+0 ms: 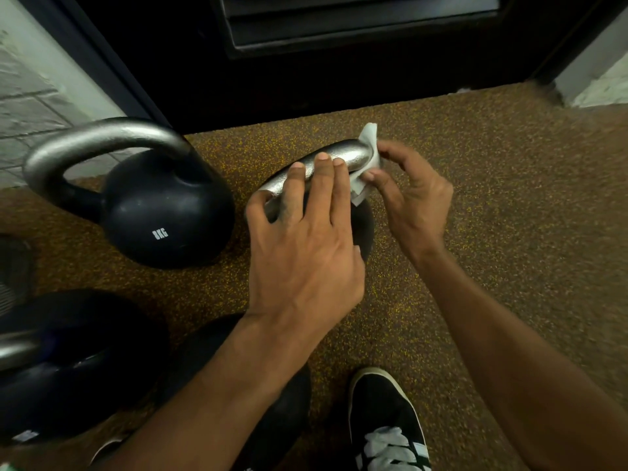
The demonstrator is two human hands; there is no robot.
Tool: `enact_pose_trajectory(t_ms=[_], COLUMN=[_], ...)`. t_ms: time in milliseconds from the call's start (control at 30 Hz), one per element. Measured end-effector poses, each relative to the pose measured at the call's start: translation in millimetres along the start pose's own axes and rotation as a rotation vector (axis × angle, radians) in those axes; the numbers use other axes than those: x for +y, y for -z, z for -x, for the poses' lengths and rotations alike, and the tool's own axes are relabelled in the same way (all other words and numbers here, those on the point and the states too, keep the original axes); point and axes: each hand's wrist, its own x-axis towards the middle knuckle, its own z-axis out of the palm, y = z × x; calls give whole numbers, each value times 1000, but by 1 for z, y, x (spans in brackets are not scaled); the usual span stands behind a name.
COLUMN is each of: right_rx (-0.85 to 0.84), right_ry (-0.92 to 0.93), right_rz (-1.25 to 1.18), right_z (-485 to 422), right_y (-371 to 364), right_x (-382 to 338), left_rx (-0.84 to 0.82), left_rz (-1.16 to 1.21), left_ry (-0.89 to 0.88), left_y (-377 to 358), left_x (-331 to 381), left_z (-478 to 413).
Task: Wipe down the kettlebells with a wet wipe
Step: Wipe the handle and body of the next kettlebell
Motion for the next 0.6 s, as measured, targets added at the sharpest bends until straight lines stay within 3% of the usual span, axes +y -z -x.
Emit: enact_pose_trajectory(t_ms=[100, 300, 433, 600], right_rx=[-87, -77, -155, -101], right_ry=[45, 198, 130, 253], right_rz=[29, 66, 148, 127], right_z=[-7, -3, -7, -9], right_y=[3, 0, 6, 7], right_x=[7, -13, 1, -7], left_rx=[7, 21, 41, 88], left_rz=[-3, 1, -37, -114], left_ry=[-5, -19, -61, -142], left_y=[-1, -2, -2, -6], left_x=[-1, -4, -9, -22], left_z=[0, -1, -3, -8])
